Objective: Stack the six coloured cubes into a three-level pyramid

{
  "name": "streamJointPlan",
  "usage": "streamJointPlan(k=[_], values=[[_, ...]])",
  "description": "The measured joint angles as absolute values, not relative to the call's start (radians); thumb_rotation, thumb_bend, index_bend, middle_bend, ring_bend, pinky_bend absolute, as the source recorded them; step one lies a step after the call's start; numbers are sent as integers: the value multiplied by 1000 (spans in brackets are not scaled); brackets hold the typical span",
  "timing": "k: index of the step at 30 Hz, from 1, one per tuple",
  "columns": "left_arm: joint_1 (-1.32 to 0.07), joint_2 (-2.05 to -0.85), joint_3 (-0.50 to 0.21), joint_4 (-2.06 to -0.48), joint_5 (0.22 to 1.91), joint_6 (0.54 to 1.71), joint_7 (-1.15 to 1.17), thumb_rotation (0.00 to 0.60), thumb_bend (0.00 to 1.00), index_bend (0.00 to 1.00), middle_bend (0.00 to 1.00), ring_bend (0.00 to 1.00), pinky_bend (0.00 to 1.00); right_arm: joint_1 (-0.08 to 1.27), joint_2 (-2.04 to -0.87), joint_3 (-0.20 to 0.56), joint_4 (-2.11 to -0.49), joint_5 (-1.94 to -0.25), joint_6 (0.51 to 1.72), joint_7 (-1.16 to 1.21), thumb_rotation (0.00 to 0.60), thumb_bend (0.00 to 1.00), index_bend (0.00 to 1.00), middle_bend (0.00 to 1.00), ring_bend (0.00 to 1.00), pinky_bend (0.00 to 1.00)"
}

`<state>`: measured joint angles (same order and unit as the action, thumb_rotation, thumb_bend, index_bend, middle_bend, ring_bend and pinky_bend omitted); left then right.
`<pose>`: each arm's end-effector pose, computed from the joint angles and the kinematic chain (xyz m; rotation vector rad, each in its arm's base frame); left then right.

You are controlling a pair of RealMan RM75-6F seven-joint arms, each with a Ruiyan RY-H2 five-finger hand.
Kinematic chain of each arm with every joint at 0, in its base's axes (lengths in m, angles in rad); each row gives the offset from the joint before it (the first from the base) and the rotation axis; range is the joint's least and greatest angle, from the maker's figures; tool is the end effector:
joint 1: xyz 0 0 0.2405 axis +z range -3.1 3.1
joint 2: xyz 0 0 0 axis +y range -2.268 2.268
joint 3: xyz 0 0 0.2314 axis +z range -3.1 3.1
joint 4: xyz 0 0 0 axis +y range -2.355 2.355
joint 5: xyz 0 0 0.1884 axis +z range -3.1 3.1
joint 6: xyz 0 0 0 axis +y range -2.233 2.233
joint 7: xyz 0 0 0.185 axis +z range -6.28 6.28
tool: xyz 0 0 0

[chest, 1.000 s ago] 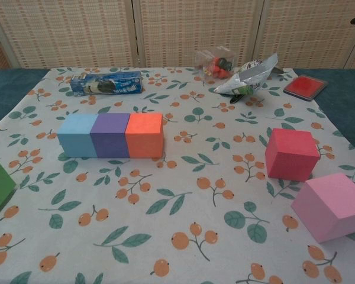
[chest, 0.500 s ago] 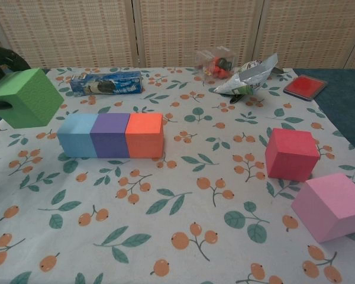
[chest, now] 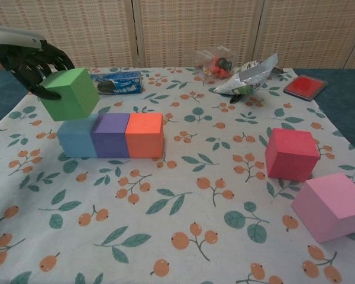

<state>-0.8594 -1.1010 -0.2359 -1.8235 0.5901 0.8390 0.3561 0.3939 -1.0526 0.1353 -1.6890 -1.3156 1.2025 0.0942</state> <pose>-0.1286 0.3816 0.0893 -1.6792 -1.2453 -0.7950 -0.2261 -0.3109 0.1588 1.4906 -1.0357 1.0236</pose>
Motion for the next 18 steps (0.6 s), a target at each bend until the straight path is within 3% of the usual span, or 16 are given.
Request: streamJointPlan(k=[9, 18], values=[[-976, -1178, -214, -1835, 418, 940, 481, 600, 320, 282, 334, 329, 366, 382, -1048, 137, -1678, -1326, 1200, 116, 600, 0, 0, 0, 0, 0], [-1008, -1235, -189, -1830, 375, 1032, 545, 600, 318, 280, 332, 321, 366, 377, -1047, 140, -1664, -1331, 1189, 136, 600, 0, 0, 0, 0, 0]])
